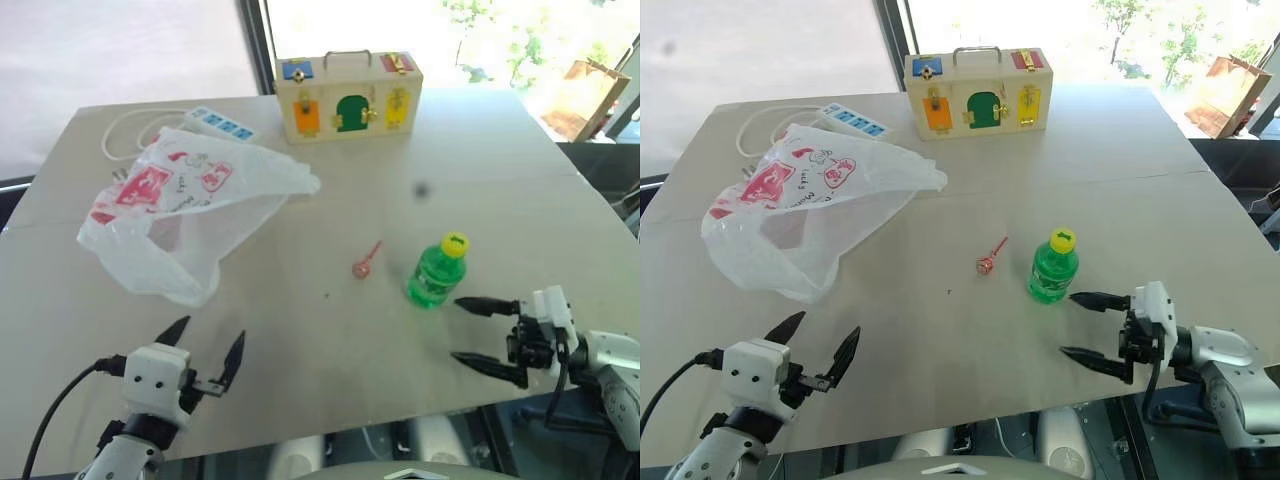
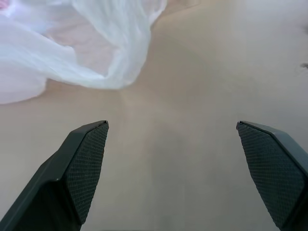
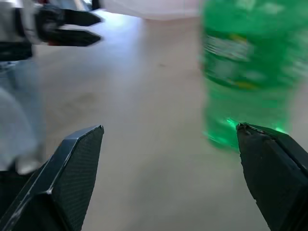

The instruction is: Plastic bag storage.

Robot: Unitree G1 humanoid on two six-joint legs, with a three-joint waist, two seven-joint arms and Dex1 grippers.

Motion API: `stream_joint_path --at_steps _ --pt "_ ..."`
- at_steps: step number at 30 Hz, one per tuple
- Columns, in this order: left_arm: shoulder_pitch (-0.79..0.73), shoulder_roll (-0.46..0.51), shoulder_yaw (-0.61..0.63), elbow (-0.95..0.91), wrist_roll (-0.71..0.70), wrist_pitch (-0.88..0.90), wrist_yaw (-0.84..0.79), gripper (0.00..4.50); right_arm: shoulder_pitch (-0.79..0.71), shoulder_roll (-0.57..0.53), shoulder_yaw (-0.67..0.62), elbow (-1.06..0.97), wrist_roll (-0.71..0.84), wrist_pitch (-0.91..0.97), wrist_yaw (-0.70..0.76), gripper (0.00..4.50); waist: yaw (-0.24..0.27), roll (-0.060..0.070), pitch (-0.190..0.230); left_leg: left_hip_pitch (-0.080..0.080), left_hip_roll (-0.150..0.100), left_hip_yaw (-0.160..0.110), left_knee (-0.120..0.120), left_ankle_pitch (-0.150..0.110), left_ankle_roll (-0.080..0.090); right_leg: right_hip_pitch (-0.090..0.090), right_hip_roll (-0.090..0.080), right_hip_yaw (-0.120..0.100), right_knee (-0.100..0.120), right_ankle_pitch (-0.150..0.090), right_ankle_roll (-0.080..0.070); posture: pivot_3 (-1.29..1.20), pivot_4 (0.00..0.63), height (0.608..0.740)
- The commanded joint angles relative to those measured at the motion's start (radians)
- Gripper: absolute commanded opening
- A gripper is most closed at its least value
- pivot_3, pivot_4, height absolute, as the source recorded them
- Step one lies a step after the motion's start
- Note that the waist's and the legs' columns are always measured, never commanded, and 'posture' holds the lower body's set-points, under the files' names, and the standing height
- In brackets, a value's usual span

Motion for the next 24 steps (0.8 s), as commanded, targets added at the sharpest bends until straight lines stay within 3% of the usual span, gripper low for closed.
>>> stream_joint_path --at_steps 1,6,13,19,24 --pt "-0.026 -0.027 0.038 -0.111 0.043 0.021 0.072 4.50 0.006 -0.011 0.028 -0.166 0.065 0.064 -0.033 4.44 0.001 0.000 0.000 0.000 0.000 0.000 0.000 0.000 0.000 0.000 0.000 0.000 0.000 0.000 0.000 0.00 0.150 0.740" --pt "-0.077 -0.141 0.038 -0.195 0.106 0.121 0.222 4.50 -0.032 -0.025 0.054 -0.268 0.112 0.136 -0.076 4.44 0.003 -0.003 0.000 -0.001 -0.001 0.000 0.001 0.000 0.000 0.000 0.004 0.000 0.000 0.002 -0.004 0.00 0.150 0.740" --pt "-0.140 -0.278 -0.031 -0.248 0.180 0.277 0.349 4.50 -0.067 -0.010 0.072 -0.257 0.115 0.147 -0.104 4.44 0.019 -0.011 0.001 -0.001 -0.002 -0.001 0.001 0.003 0.005 0.001 0.005 -0.001 0.000 0.002 -0.004 0.00 0.150 0.740" --pt "-0.298 -0.262 -0.091 -0.145 0.216 0.290 0.348 4.50 -0.078 -0.015 0.074 -0.232 0.092 0.128 -0.098 4.44 0.025 -0.011 0.000 -0.001 -0.002 -0.003 0.003 0.003 0.005 0.002 0.006 -0.002 0.000 0.002 -0.004 0.00 0.150 0.740" --pt "-0.369 -0.280 -0.049 -0.082 0.203 0.273 0.379 4.50 -0.089 0.002 0.088 -0.221 0.079 0.118 -0.110 4.44 0.022 -0.011 0.000 -0.001 -0.002 -0.003 0.003 0.003 0.005 0.003 0.006 -0.002 0.000 0.003 -0.004 0.00 0.150 0.740"
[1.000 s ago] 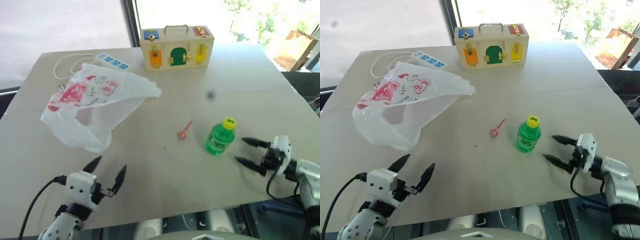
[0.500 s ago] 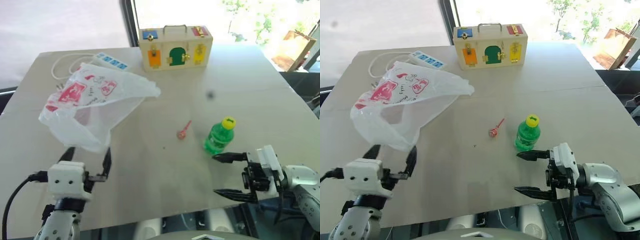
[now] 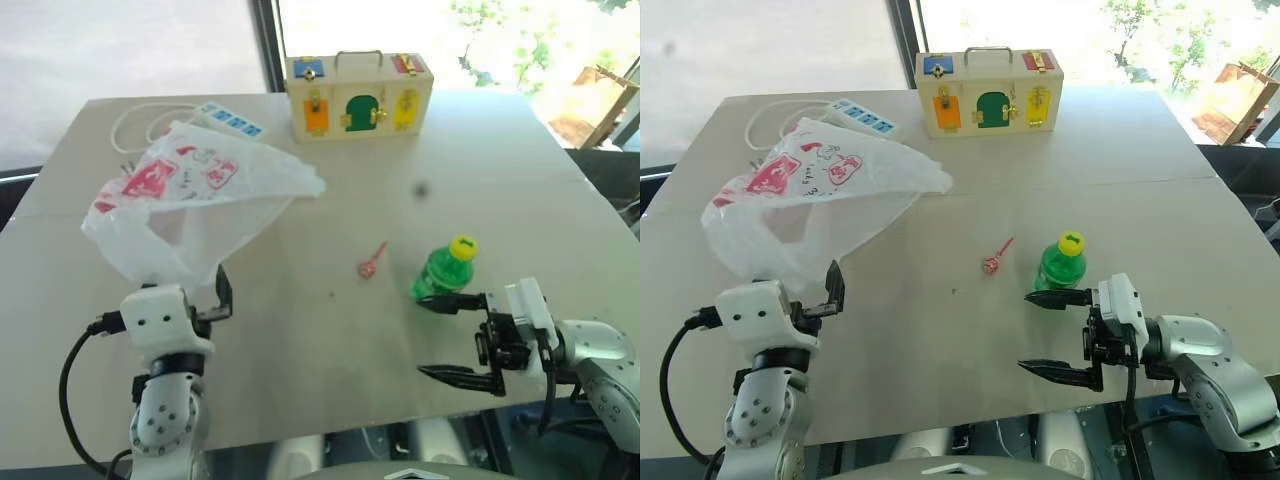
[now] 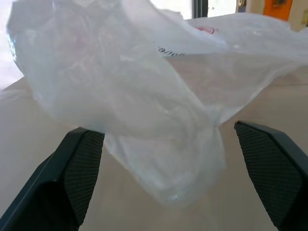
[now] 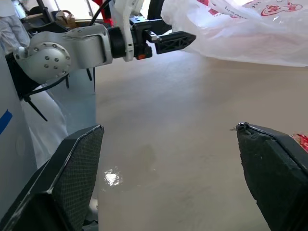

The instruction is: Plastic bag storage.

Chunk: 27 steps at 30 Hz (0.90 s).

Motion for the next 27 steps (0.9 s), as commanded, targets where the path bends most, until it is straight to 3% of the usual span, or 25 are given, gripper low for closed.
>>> stream_joint_path --at_steps 1,3,6,14,18,24,27 --pt "-0.018 0.000 0.041 0.013 -0.001 -0.034 0.020 4.50 -0.013 0.011 0.006 -0.008 -0.004 -0.022 -0.006 4.44 0.001 0.000 0.000 0.000 0.000 0.000 0.000 0.000 0.000 0.000 0.000 0.000 0.000 0.000 0.000 0.00 0.150 0.740" --pt "-0.026 0.000 0.060 0.024 -0.004 -0.043 0.027 4.50 -0.016 0.017 0.007 -0.003 -0.008 -0.026 -0.009 4.44 0.002 0.000 0.000 0.000 0.000 -0.001 0.000 0.000 0.000 0.000 0.000 0.000 0.000 0.000 0.000 0.00 0.150 0.740" --pt "-0.018 -0.006 0.083 0.034 -0.019 -0.059 0.024 3.69 -0.023 0.021 0.008 0.008 -0.013 -0.032 -0.008 4.50 0.002 0.000 0.000 0.000 0.000 -0.001 0.001 0.000 0.000 0.000 0.000 0.000 0.000 0.000 0.000 0.00 0.150 0.740" --pt "-0.008 0.009 0.103 0.055 -0.041 -0.091 -0.002 0.18 0.013 -0.013 -0.004 0.035 -0.019 -0.022 0.033 4.50 0.002 0.000 0.000 0.000 0.000 -0.001 0.002 0.000 0.000 0.000 0.000 -0.001 0.001 0.000 0.000 0.00 0.150 0.740" --pt "-0.010 0.016 0.101 0.056 -0.047 -0.092 -0.011 0.07 0.048 -0.061 -0.027 0.123 -0.073 -0.086 0.078 4.50 0.003 -0.001 -0.001 0.000 0.000 -0.001 0.002 0.000 0.000 0.001 -0.001 -0.001 0.001 0.000 0.000 0.00 0.150 0.740" --pt "-0.014 0.030 0.060 0.051 -0.067 -0.082 -0.054 0.07 -0.037 -0.035 -0.063 0.369 -0.242 -0.223 -0.042 4.50 0.001 -0.001 -0.001 0.001 0.000 0.000 0.002 0.000 0.000 0.002 0.000 0.000 0.001 0.000 0.000 0.00 0.150 0.740" --pt "-0.008 0.035 0.050 0.048 -0.067 -0.079 -0.063 0.07 -0.087 0.018 -0.067 0.389 -0.245 -0.224 -0.111 4.50 0.000 -0.001 -0.001 0.001 0.000 0.000 0.002 0.000 0.000 0.001 0.001 0.000 0.001 0.000 0.000 0.00 0.150 0.740"
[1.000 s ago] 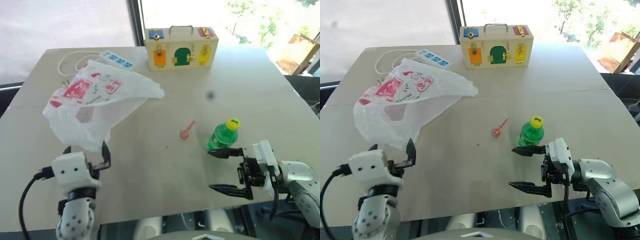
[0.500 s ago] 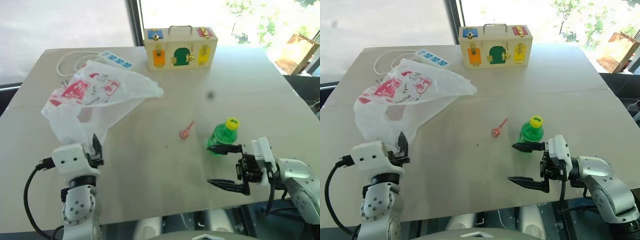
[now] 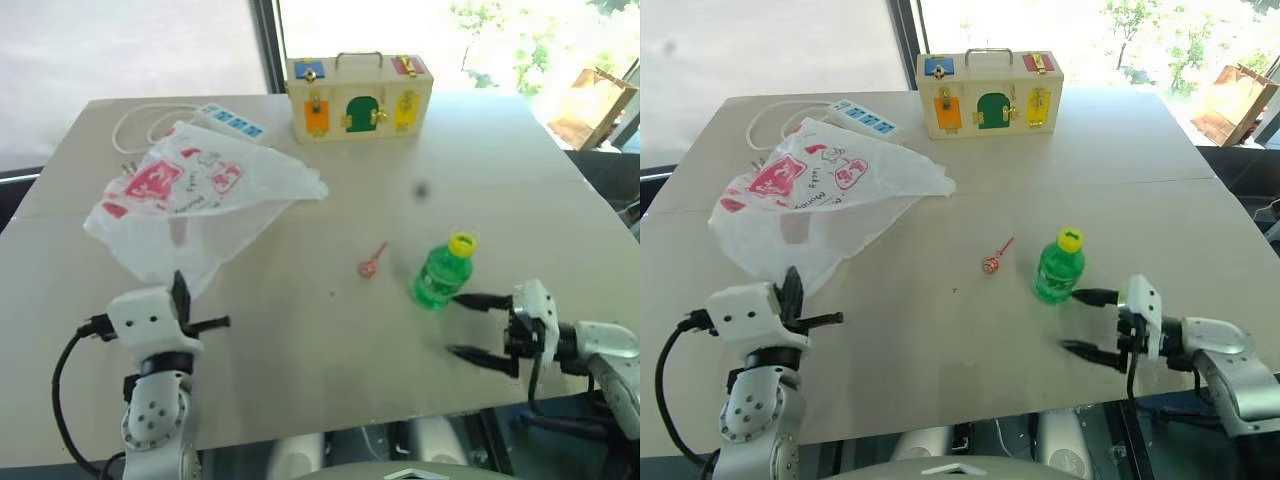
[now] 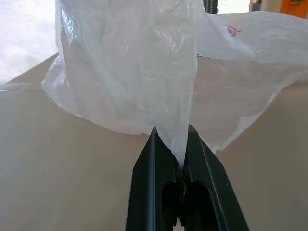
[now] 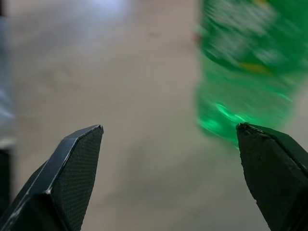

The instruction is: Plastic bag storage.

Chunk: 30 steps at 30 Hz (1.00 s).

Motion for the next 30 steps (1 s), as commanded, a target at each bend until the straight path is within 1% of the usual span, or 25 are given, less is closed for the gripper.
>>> stream_joint_path --at_steps 1,6,9,10,12,13,16,18,21,23,25,27,29,30 --pt "0.004 0.015 -0.008 -0.033 -0.007 -0.009 -0.015 0.07 -0.066 0.061 -0.024 -0.003 -0.011 -0.021 -0.094 4.50 -0.001 0.000 0.000 0.000 0.000 0.000 0.000 0.000 0.000 0.000 0.001 0.000 0.000 0.000 0.000 0.00 0.150 0.740" --pt "0.002 0.015 -0.033 -0.052 -0.002 0.015 -0.017 0.07 -0.124 0.141 0.009 -0.042 -0.007 0.003 -0.156 4.50 0.002 0.001 0.000 0.000 0.001 -0.001 0.000 0.000 0.000 0.000 0.002 0.000 0.000 0.000 0.000 0.00 0.150 0.740" --pt "-0.006 0.014 -0.053 -0.069 0.000 0.036 -0.015 0.07 -0.131 0.164 0.019 -0.060 -0.006 0.021 -0.175 4.50 0.002 0.001 0.000 0.000 0.001 -0.001 0.000 0.000 0.000 0.000 0.001 0.000 0.000 0.000 0.000 0.00 0.150 0.740" --pt "-0.009 0.013 -0.056 -0.075 -0.003 0.044 -0.014 0.00 -0.128 0.163 0.018 -0.063 -0.005 0.027 -0.179 3.97 0.002 0.001 0.000 -0.001 0.000 0.000 0.000 0.000 0.000 0.000 0.000 0.000 0.000 0.000 0.000 0.00 0.150 0.740" --pt "-0.015 0.007 -0.057 -0.087 -0.024 0.069 -0.014 0.00 -0.122 0.158 0.013 -0.062 -0.008 0.024 -0.181 3.19 0.002 0.001 0.000 -0.001 0.000 0.000 0.000 0.000 0.000 0.000 0.000 0.000 0.000 0.000 0.000 0.00 0.150 0.740" --pt "-0.018 0.001 -0.056 -0.094 -0.041 0.081 -0.016 0.00 -0.120 0.156 0.010 -0.059 -0.009 0.023 -0.182 2.99 0.002 0.001 0.000 -0.001 0.000 0.000 0.000 0.000 0.000 0.000 0.000 0.000 0.000 0.000 0.000 0.00 0.150 0.740" --pt "-0.032 -0.010 -0.063 -0.113 -0.100 0.121 -0.029 0.00 -0.133 0.155 0.004 -0.053 -0.006 0.029 -0.189 2.99 0.002 0.001 -0.001 0.000 0.000 0.000 0.000 0.000 0.000 0.000 0.000 0.000 0.000 0.000 0.000 0.00 0.150 0.740" --pt "-0.048 0.001 -0.101 -0.136 -0.171 0.160 -0.075 0.00 -0.172 0.184 0.004 -0.095 0.059 0.125 -0.237 2.99 0.000 0.001 0.000 0.000 0.000 0.000 0.000 0.000 0.000 0.000 0.000 0.000 0.001 0.000 0.000 0.00 0.150 0.740" --pt "-0.067 0.011 -0.116 -0.147 -0.263 0.194 -0.119 0.00 -0.223 0.219 0.013 -0.147 0.151 0.277 -0.296 2.99 -0.001 0.002 0.000 0.000 0.000 0.000 0.000 0.000 0.000 0.000 0.000 0.000 0.001 0.000 0.000 0.00 0.150 0.740" --pt "-0.069 0.034 -0.139 -0.145 -0.334 0.214 -0.179 0.00 -0.311 0.259 0.031 -0.170 0.242 0.496 -0.407 2.99 -0.007 0.002 0.000 -0.001 0.001 0.000 0.000 0.000 0.000 -0.001 0.000 0.001 0.003 0.000 0.000 0.00 0.150 0.740" --pt "-0.068 0.064 -0.163 -0.147 -0.433 0.244 -0.251 0.00 -0.444 0.360 0.017 -0.112 0.377 0.710 -0.542 2.99 -0.025 0.003 0.001 -0.001 0.001 0.001 0.000 0.000 0.000 -0.002 0.000 0.001 0.004 0.000 0.000 0.00 0.150 0.740" --pt "-0.062 0.115 -0.190 -0.148 -0.487 0.258 -0.324 0.00 -0.553 0.473 -0.029 -0.022 0.449 0.786 -0.644 2.99 -0.028 0.003 0.001 -0.001 0.002 0.001 0.000 0.001 -0.001 -0.004 0.000 0.003 0.008 0.000 -0.001 0.00 0.150 0.740" --pt "-0.053 0.159 -0.204 -0.145 -0.526 0.262 -0.376 0.00 -0.644 0.560 -0.074 0.073 0.470 0.843 -0.759 2.99 -0.030 0.005 0.002 0.000 0.002 0.002 0.000 0.001 -0.001 -0.005 0.001 0.003 0.010 0.000 -0.001 0.00 0.150 0.740" --pt "-0.049 0.172 -0.206 -0.142 -0.543 0.260 -0.386 0.00 -0.673 0.587 -0.092 0.105 0.478 0.873 -0.803 2.99 -0.026 0.006 0.002 0.000 0.002 0.001 0.000 0.001 -0.002 -0.006 0.001 0.003 0.011 0.000 -0.001 0.00 0.150 0.740"
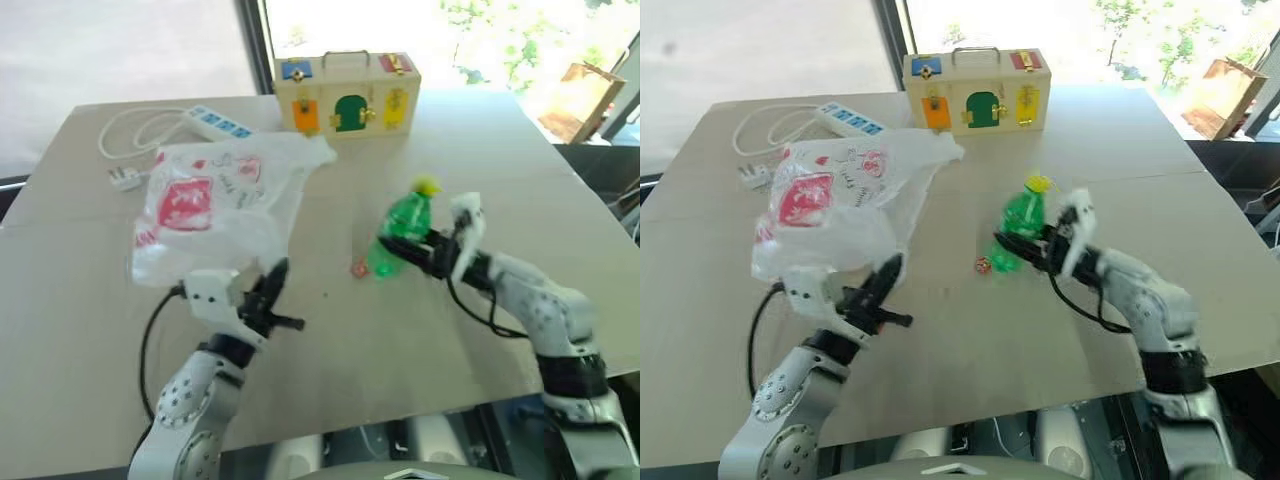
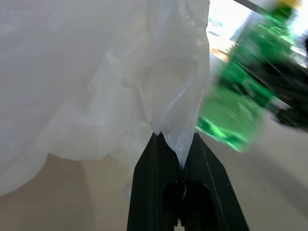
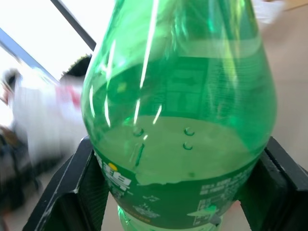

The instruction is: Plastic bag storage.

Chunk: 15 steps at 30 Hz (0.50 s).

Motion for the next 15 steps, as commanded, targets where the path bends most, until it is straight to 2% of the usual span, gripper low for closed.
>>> stream_joint_path --at_steps 1,5,8,12,15 --pt "0.015 0.037 -0.006 -0.028 -0.070 -0.007 -0.064 0.00 -0.111 0.083 -0.104 0.103 0.086 0.102 -0.181 2.99 0.007 0.001 0.000 0.000 0.000 0.000 0.000 0.000 0.000 0.000 0.000 0.000 0.001 0.000 0.000 0.00 0.150 0.740" --pt "0.025 0.063 -0.021 -0.018 -0.074 -0.034 -0.081 0.00 -0.233 0.214 -0.211 0.286 0.162 0.205 -0.390 2.99 0.005 0.001 0.000 -0.005 -0.004 -0.002 0.000 0.000 0.000 -0.002 -0.003 -0.002 0.000 0.000 0.001 0.00 0.150 0.740" --pt "0.041 0.058 -0.044 -0.009 -0.063 -0.061 -0.081 0.00 -0.298 0.300 -0.301 0.403 0.236 0.292 -0.527 2.99 0.003 0.002 0.000 -0.017 -0.005 -0.003 0.006 0.003 -0.004 -0.013 -0.003 -0.002 0.003 0.003 0.005 0.00 0.150 0.740" --pt "0.055 0.042 -0.069 0.001 -0.057 -0.092 -0.071 0.00 -0.345 0.370 -0.364 0.497 0.319 0.353 -0.625 2.99 0.003 0.002 0.000 -0.017 -0.005 -0.003 0.006 0.003 -0.004 -0.013 -0.003 -0.003 0.003 0.003 0.005 0.00 0.150 0.740" --pt "0.060 0.036 -0.071 0.015 -0.052 -0.119 -0.072 0.00 -0.364 0.400 -0.359 0.530 0.343 0.369 -0.648 2.99 -0.001 0.002 0.000 -0.017 -0.005 -0.003 0.006 0.000 0.000 -0.013 -0.003 -0.003 0.003 0.003 0.005 0.00 0.150 0.740"
